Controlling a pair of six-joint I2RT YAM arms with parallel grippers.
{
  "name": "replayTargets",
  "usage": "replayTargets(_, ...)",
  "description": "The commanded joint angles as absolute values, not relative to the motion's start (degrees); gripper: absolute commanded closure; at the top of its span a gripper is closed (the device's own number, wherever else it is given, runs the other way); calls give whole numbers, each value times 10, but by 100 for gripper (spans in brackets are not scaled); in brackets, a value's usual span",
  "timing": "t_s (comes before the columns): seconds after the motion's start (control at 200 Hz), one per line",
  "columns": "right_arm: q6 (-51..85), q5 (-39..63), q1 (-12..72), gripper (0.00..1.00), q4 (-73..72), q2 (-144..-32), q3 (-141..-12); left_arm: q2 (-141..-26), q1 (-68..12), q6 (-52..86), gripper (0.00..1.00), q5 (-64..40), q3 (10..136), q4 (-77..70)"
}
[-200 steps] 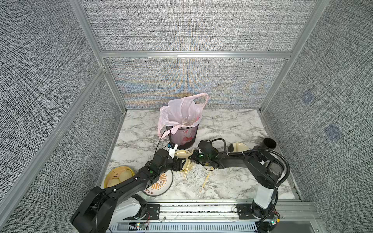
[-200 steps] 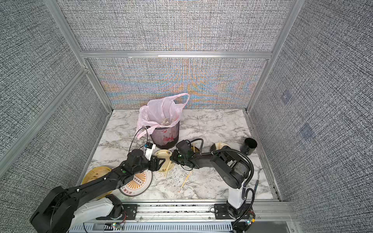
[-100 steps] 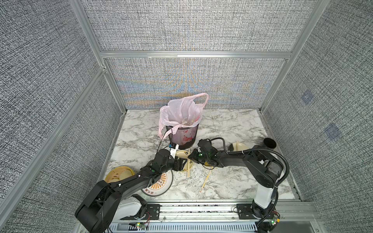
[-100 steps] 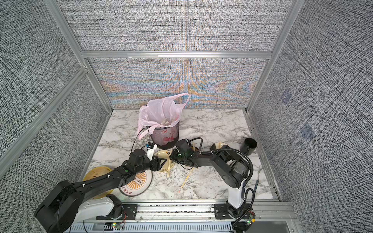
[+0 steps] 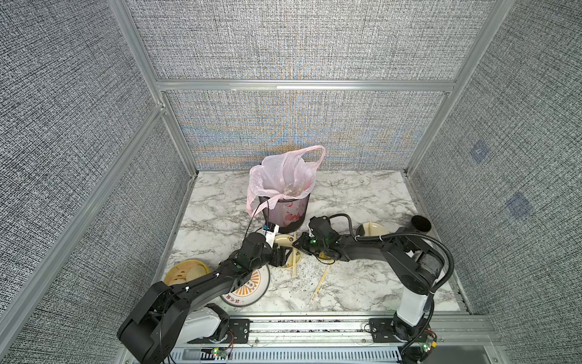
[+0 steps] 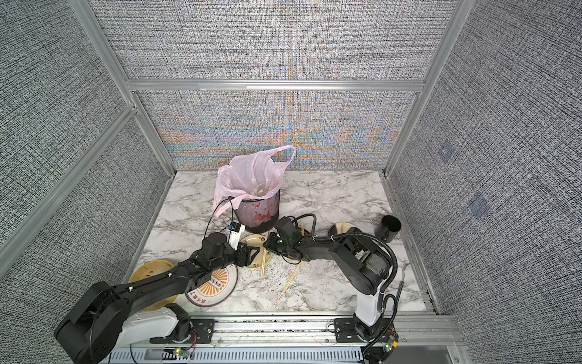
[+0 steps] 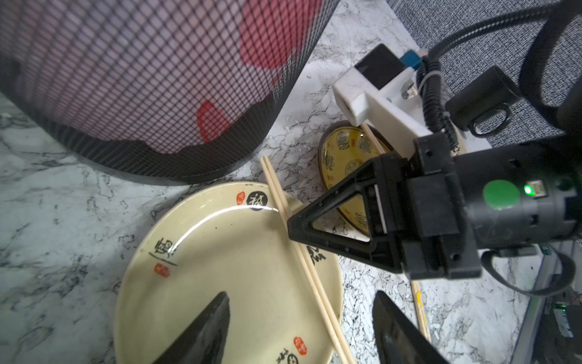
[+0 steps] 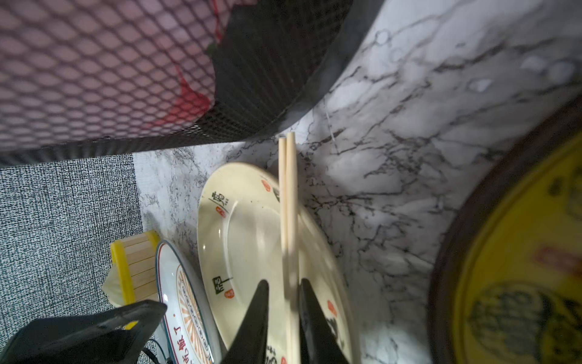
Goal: Remove the packaging of disposable chopsticks
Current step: Place the disposable chopsticks on the plate, then pick up the disposable chopsticks from the center of the board.
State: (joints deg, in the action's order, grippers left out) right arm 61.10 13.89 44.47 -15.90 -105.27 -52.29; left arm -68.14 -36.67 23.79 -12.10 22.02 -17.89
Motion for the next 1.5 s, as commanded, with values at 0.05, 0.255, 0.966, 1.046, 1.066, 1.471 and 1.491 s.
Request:
replayTargets(0.05,597,135,447,79,-147,-1038,-519,-662,-368,231,28,-115,220,-168)
replayTargets(0.255,583,114,449,76,-116,-1016,-513,-648,-370,233,27,-100,218,-150)
replayTargets(0.966,326,-302,656,1,125,-676,-434,-355,-396,274,0,-211,153,-68)
replayTargets(1.046,374,-307,655,1,146,-649,-402,-331,-399,282,0,-221,142,-65)
replayTargets(1.066,373,-292,653,1,149,-641,-395,-325,-399,285,0,-224,138,-66)
replayTargets(1.471,515,-389,798,2,143,-602,-261,-382,-482,277,1,-176,139,-45)
replayTargets(1.491,530,-399,804,2,151,-616,-265,-389,-489,275,1,-168,142,-42)
